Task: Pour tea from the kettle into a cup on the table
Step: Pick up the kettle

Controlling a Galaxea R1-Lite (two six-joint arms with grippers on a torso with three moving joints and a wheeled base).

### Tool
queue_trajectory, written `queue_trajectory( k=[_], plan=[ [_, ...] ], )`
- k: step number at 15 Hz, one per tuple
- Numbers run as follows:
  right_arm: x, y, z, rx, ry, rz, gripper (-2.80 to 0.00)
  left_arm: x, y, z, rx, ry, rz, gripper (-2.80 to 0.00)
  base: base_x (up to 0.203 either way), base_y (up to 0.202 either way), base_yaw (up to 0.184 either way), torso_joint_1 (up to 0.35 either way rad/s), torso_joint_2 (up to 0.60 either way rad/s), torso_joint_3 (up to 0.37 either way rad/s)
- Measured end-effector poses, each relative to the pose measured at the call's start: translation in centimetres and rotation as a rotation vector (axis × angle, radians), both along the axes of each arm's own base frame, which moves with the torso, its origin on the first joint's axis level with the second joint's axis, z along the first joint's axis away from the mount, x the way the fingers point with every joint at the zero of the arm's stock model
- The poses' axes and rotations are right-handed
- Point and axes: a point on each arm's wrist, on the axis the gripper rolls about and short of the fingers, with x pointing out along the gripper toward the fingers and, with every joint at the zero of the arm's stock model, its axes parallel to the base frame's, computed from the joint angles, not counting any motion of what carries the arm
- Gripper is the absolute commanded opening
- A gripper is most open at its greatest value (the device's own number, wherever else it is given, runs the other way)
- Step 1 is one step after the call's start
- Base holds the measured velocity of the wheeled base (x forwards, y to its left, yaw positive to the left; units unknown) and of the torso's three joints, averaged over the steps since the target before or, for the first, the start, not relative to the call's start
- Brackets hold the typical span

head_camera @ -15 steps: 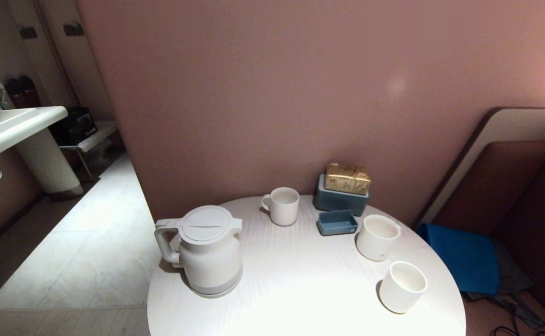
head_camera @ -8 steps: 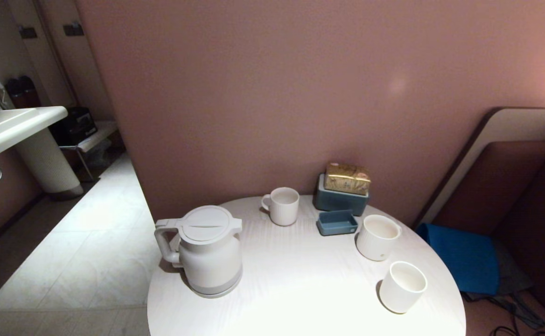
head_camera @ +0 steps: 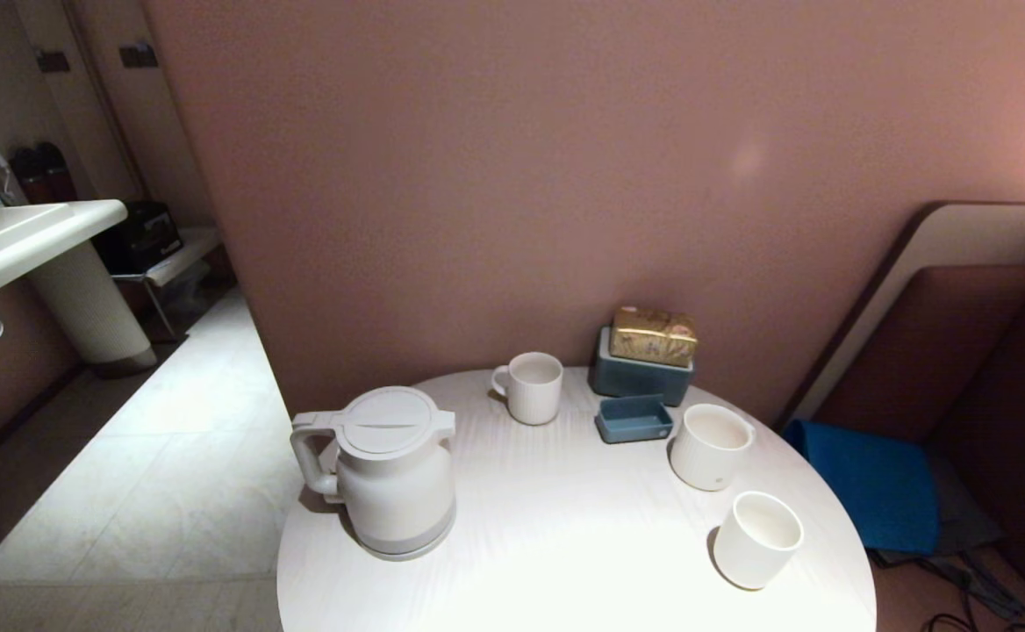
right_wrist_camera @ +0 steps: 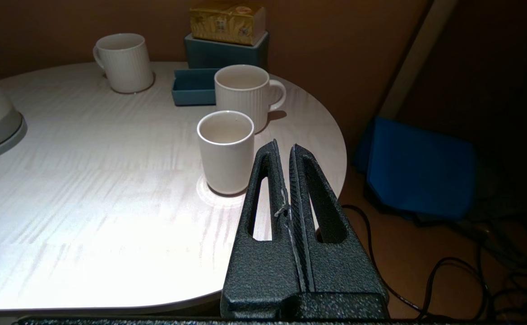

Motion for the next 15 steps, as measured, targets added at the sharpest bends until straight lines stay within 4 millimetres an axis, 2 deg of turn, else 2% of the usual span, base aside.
queue_trajectory(
  k=[4, 7, 9, 11, 13, 15],
  plan=[
    [0.0, 0.0, 0.0, -0.001, 0.001, -0.001, -2.8, 0.0, 0.0, 0.0, -0.033, 0.0, 0.021, -2.8, 0.0, 0.0, 0.0, 0.0, 0.0, 0.0],
    [0.0, 0.0, 0.0, 0.0, 0.0, 0.0, -2.8, -0.2, 0.0, 0.7, 0.03, -0.019, -0.012, -2.8, 0.0, 0.0, 0.0, 0.0, 0.0, 0.0],
    [0.0, 0.0, 0.0, 0.0, 0.0, 0.0, -2.8, -0.5, -0.2, 3.2, 0.028, -0.053, -0.069, -2.8, 0.0, 0.0, 0.0, 0.0, 0.0, 0.0],
    [0.0, 0.0, 0.0, 0.001, -0.001, 0.0, -2.8, 0.0, -0.2, 7.0, 0.009, -0.048, -0.092, -2.8, 0.0, 0.0, 0.0, 0.0, 0.0, 0.0],
    [0.0, 0.0, 0.0, 0.001, 0.0, -0.001, -2.8, 1.9, -0.2, 11.1, -0.01, -0.001, -0.106, -2.8, 0.0, 0.0, 0.0, 0.0, 0.0, 0.0],
    [0.0, 0.0, 0.0, 0.001, 0.0, -0.001, -2.8, 5.2, -0.3, 13.4, -0.039, 0.099, -0.151, -2.8, 0.0, 0.0, 0.0, 0.0, 0.0, 0.0]
  ],
)
